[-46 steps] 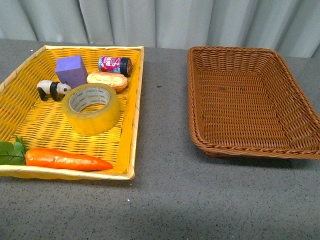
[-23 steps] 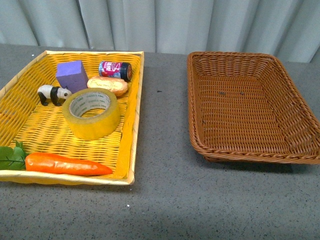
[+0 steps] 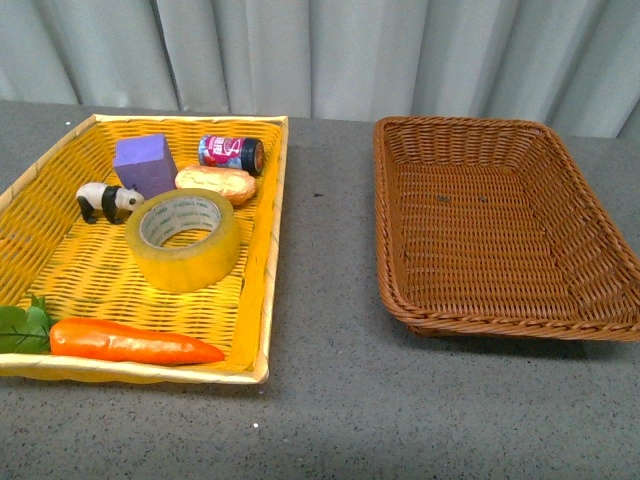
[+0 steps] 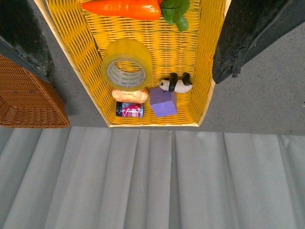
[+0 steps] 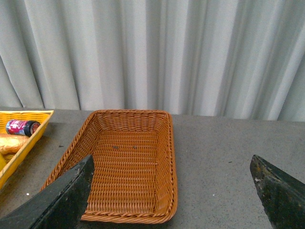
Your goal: Move tape to another basket
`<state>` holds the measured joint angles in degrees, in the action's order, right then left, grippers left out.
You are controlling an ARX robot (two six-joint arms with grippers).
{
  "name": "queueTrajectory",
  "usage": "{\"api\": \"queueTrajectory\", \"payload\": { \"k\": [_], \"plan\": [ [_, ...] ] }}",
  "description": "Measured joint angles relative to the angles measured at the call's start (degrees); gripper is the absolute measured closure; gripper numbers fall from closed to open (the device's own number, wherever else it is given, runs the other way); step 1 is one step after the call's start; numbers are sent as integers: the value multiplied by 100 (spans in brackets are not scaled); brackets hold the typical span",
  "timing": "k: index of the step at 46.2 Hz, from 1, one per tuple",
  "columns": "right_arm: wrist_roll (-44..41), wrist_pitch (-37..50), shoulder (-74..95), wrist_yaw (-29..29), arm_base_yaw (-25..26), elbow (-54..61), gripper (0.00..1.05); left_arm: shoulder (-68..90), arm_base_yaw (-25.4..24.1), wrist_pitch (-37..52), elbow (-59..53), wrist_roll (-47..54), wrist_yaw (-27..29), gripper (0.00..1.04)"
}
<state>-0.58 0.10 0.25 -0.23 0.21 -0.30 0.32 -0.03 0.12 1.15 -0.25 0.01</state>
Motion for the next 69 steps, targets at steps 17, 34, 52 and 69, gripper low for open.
{"api": "queueTrajectory", "payload": {
  "k": [17, 34, 52, 69],
  "plan": [
    [0, 0, 0, 0, 0, 0, 9, 0, 0, 0, 0, 0, 0, 7],
    [0, 0, -4, 13, -4, 0, 9, 1056, 643, -55, 125, -1058, 1998, 7],
    [0, 0, -4, 4, -4, 0, 9, 5587, 85, 2745, 1189, -1805, 678, 7],
    [0, 0, -4, 2, -4, 0, 9, 9624, -109, 2332, 3482, -2076, -527, 7]
  ]
}}
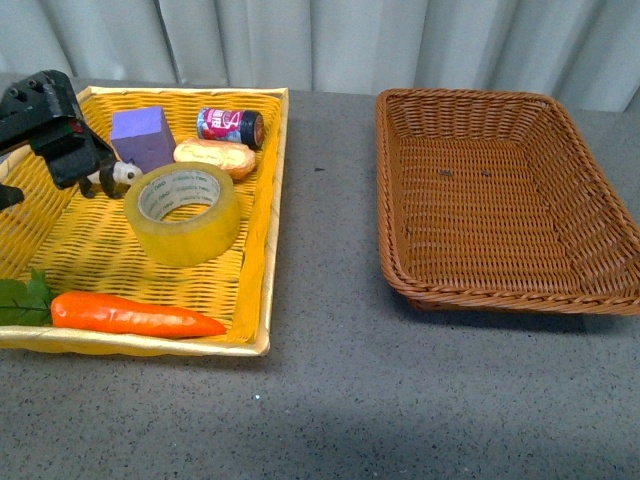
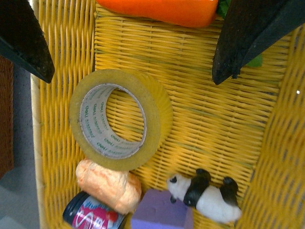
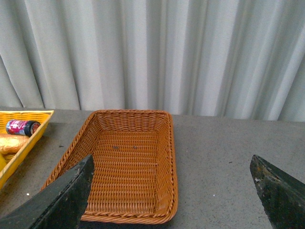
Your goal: Move tape to another basket
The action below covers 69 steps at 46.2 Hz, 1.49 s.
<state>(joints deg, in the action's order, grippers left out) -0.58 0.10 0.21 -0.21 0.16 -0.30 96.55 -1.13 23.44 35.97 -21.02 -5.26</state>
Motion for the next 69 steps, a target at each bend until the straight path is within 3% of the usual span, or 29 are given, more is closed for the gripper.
{"api": "queueTrajectory", "payload": {
  "k": [14, 58, 69],
  "plan": [
    [0, 0, 0, 0, 0, 0, 9, 1040, -101, -522, 855, 63, -170, 7],
    [0, 0, 0, 0, 0, 0, 9, 2507, 76, -1650, 2555, 855, 535, 7],
    [0, 0, 0, 0, 0, 0, 9, 2546, 116, -1788, 2715, 907, 570, 37]
  ]
}}
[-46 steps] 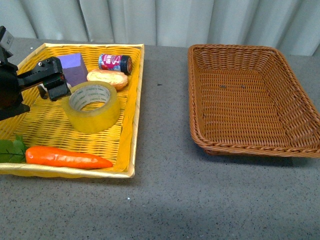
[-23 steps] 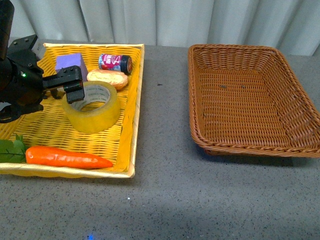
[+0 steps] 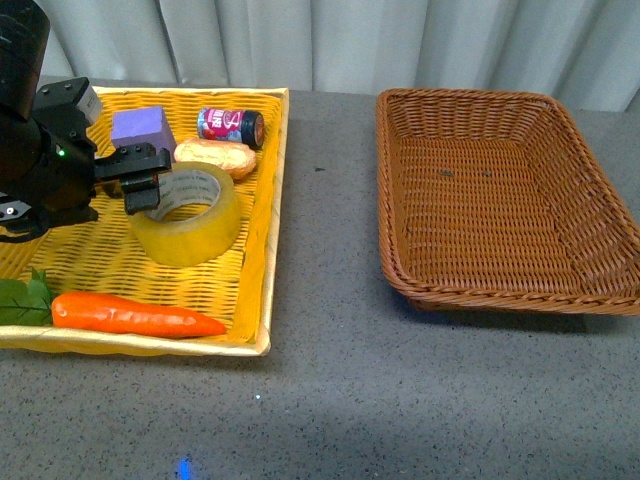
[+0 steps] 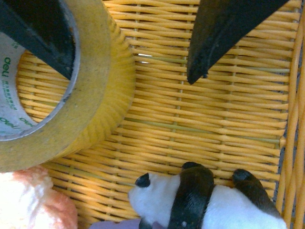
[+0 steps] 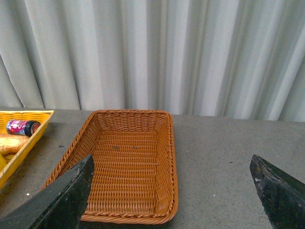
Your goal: Move tape to another basket
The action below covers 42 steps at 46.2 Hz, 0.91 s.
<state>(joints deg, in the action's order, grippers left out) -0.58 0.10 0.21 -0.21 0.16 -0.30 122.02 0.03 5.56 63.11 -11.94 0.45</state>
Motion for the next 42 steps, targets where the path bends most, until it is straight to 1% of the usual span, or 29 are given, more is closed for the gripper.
{"api": "queueTrajectory", "payload": {
  "k": [3, 6, 8, 9, 13, 16, 24, 29, 35, 42],
  "plan": [
    [0, 0, 0, 0, 0, 0, 9, 0, 22, -11, 37, 9, -4, 48],
    [0, 0, 0, 0, 0, 0, 9, 0, 42, -15, 57, 13, -7, 55],
    [0, 0, 0, 0, 0, 0, 9, 0, 61, -20, 72, 11, -24, 62],
    [0, 0, 0, 0, 0, 0, 9, 0, 79, -20, 79, 9, -42, 68],
    [0, 0, 0, 0, 0, 0, 9, 0, 133, -20, 92, -4, -35, 82],
    [0, 0, 0, 0, 0, 0, 9, 0, 157, -15, 92, -4, -7, 87],
    [0, 0, 0, 0, 0, 0, 9, -50, 208, 13, 83, -9, -70, 88],
    [0, 0, 0, 0, 0, 0, 9, -199, 289, 98, 15, 149, -409, 88],
    [0, 0, 0, -2, 0, 0, 9, -514, 435, 140, -11, 662, -708, 88],
    [0, 0, 0, 2, 0, 0, 9, -811, 662, 345, 66, 1556, -680, 88]
  ]
}}
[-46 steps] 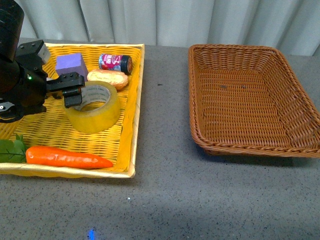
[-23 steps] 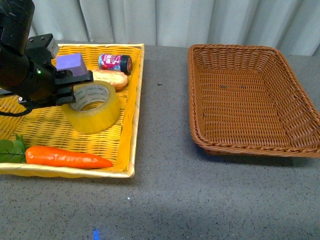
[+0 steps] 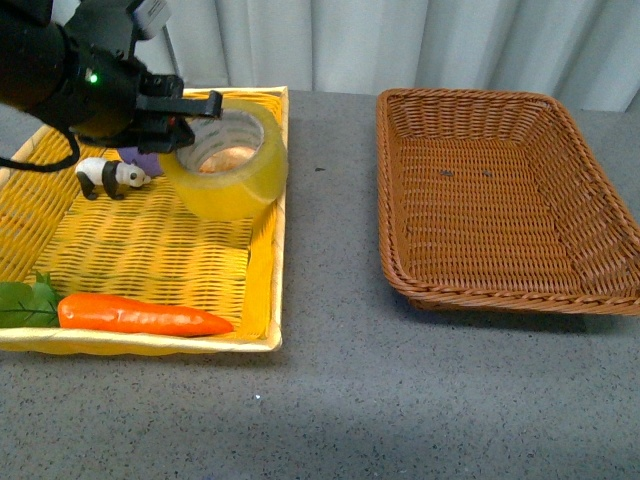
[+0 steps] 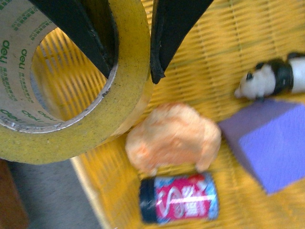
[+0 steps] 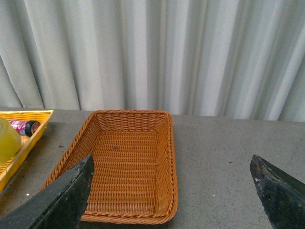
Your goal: Move tape to another basket
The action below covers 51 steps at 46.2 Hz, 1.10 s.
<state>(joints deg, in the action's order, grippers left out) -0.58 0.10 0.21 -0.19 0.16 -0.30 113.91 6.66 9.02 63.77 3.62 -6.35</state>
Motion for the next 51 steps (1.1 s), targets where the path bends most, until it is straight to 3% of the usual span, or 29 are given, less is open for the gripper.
{"api": "queueTrajectory", "payload": {
  "k": [12, 32, 51],
  "plan": [
    [0, 0, 0, -2, 0, 0, 9, 20, 317, 173, 258, 1029, -352, 89],
    [0, 0, 0, -2, 0, 0, 9, 76, 1010, 481, 968, 2761, -1429, 89],
    [0, 0, 0, -2, 0, 0, 9, 127, 1207, 286, 1167, 3388, -1462, 89]
  ]
}}
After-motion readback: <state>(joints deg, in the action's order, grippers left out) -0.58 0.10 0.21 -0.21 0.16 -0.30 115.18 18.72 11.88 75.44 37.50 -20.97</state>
